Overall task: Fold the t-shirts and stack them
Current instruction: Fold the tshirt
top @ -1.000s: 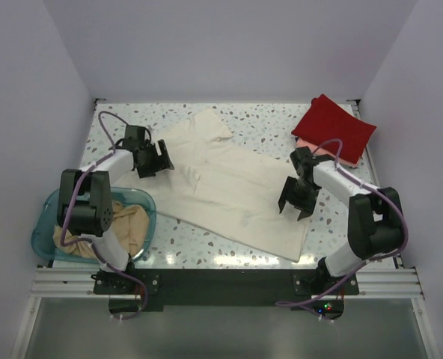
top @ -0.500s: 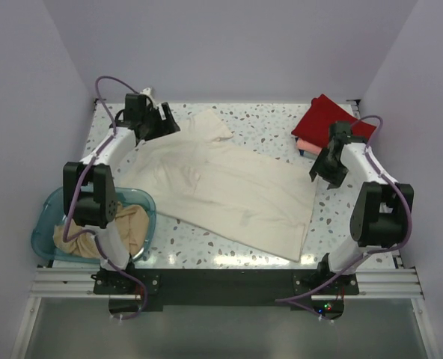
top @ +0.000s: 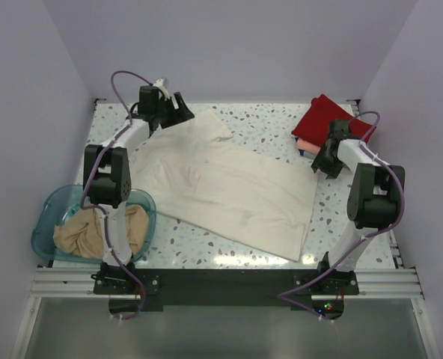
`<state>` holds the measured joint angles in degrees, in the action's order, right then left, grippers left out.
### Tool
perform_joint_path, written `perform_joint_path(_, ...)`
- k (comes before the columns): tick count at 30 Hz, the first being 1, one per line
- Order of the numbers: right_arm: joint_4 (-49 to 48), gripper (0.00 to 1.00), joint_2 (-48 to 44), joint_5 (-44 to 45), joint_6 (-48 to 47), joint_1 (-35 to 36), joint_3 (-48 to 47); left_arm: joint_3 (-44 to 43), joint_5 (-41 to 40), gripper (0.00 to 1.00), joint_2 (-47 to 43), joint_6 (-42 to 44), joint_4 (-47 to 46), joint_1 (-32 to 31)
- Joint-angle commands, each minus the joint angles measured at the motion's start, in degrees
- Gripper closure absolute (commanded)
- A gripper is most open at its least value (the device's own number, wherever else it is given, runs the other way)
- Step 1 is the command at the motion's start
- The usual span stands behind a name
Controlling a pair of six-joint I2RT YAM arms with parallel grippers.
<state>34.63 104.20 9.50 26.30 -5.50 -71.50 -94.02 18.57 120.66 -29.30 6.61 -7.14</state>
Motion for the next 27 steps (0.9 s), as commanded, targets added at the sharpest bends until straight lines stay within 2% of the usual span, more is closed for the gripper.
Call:
perform_joint_path(1,-5.01,0.51,1.96,0.44,-1.17,-0.39,-2.67,-6.25,1.21,0.21,2.64,-2.43,-8.19,-1.12)
perform_joint_path(4,-5.98,0.52,3.89,0.00,-1.52,-0.48,-2.94,-10.65,0.94,0.21,6.33,-3.74,-10.04,-1.83)
perform_joint_path(10,-5.54,0.61,6.10,-2.38,-1.17,-0.57,-2.94,-19.35,-0.37,0.22,13.28,-4.89,-10.83,-3.50)
perform_joint_path(14,-4.49,0.84,5.66,-3.34,0.15,-0.57,-1.45,-20.85,-3.18,0.22,16.09,-4.80,-12.85,-4.29)
perform_joint_path(16,-4.14,0.87,5.14,-4.40,0.24,-0.66,-0.40,-21.12,-4.06,0.22,16.80,-5.06,-12.94,-4.64)
perform_joint_path(20,-4.13,1.00,3.03,-5.71,-0.11,-0.48,1.80,-19.81,-4.24,0.22,17.33,-6.12,-13.38,-4.55)
perform_joint_path(27,-4.48,1.00,-6.01,-12.03,-0.55,1.18,6.72,-18.40,-4.77,0.22,16.98,-7.79,-13.99,-4.73)
